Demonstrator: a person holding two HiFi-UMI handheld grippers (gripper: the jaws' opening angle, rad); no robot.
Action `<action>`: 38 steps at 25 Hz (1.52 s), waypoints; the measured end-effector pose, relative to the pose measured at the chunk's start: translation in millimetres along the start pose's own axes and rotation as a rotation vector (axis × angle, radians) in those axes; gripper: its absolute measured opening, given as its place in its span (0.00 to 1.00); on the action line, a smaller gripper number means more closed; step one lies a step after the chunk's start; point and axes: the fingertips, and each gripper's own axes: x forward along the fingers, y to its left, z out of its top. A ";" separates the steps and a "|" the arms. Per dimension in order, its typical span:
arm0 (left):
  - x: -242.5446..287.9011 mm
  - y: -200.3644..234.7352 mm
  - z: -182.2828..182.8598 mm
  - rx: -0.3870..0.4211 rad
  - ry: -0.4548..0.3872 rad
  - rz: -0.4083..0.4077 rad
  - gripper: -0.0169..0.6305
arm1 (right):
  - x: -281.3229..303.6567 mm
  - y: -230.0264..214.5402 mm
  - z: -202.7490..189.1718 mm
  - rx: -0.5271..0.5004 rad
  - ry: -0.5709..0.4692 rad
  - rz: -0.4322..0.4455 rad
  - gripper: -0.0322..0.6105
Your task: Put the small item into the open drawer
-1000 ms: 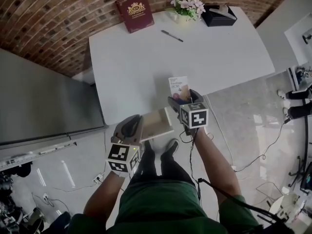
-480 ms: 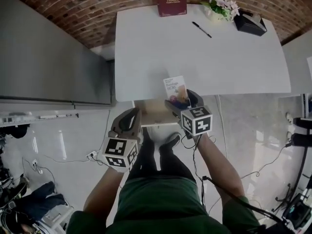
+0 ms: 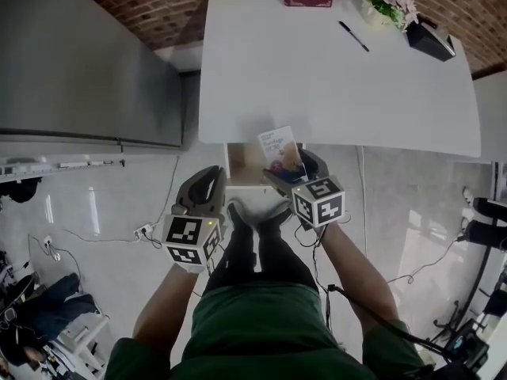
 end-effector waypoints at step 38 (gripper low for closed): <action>-7.9 99.0 -141.4 -0.102 0.169 -0.092 0.07 | 144.3 -37.1 -152.8 -0.112 0.285 -0.167 0.73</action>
